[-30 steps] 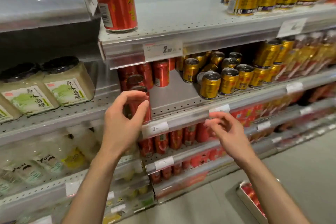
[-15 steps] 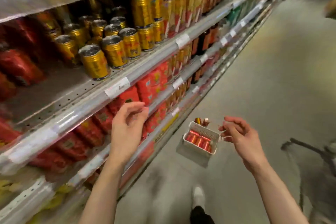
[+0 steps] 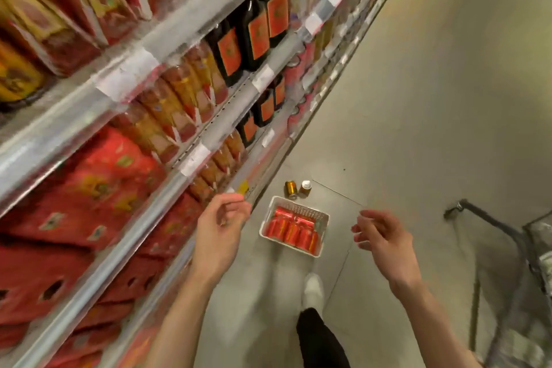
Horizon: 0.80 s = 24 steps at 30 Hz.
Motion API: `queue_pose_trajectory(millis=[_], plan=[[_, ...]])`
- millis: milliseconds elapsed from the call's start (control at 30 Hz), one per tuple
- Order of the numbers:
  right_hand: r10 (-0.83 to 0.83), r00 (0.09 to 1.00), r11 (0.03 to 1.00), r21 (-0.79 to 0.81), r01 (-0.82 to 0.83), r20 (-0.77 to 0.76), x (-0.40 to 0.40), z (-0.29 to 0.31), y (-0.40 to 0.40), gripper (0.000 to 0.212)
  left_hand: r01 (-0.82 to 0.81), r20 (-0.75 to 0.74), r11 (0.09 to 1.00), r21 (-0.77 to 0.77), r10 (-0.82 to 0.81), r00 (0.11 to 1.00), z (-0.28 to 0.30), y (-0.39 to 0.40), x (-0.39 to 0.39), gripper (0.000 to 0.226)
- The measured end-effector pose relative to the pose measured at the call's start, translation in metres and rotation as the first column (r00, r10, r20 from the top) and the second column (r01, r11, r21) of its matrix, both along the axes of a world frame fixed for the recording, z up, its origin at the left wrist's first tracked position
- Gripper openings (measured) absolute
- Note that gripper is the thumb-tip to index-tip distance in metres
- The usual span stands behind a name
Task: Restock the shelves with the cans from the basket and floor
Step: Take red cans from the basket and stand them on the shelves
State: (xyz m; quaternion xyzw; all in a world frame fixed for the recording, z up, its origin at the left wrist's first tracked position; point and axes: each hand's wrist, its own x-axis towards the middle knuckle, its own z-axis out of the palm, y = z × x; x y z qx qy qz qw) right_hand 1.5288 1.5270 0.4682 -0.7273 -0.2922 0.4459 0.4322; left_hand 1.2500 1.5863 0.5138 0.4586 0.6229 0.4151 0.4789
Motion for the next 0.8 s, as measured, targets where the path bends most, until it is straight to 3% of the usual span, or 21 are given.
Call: queue_pose_trajectory(millis=[200, 400, 600, 800], plan=[[0.053, 0.999, 0.986, -0.159, -0.052, 0.002, 0.029, -0.132, 0.067, 0.015, 0.090, -0.091, 0.984, -0.152, -0.105, 0.990, -0.144, 0.067, 0.034, 0.019], [0.159, 0.987, 0.944, -0.296, -0.146, 0.020, 0.029, -0.333, 0.107, 0.025, 0.179, -0.209, 0.947, -0.268, -0.238, 0.948, -0.353, 0.103, 0.046, 0.023], [0.363, 0.916, 0.896, -0.333, -0.293, 0.170, 0.014, -0.533, 0.130, 0.016, 0.331, -0.352, 0.884, -0.329, -0.440, 0.826, -0.558, 0.121, 0.046, 0.021], [0.548, 0.762, 0.833, -0.312, -0.457, 0.345, -0.003, -0.648, 0.156, 0.024, 0.448, -0.414, 0.765, -0.462, -0.633, 0.654, -0.687, 0.149, 0.050, 0.043]])
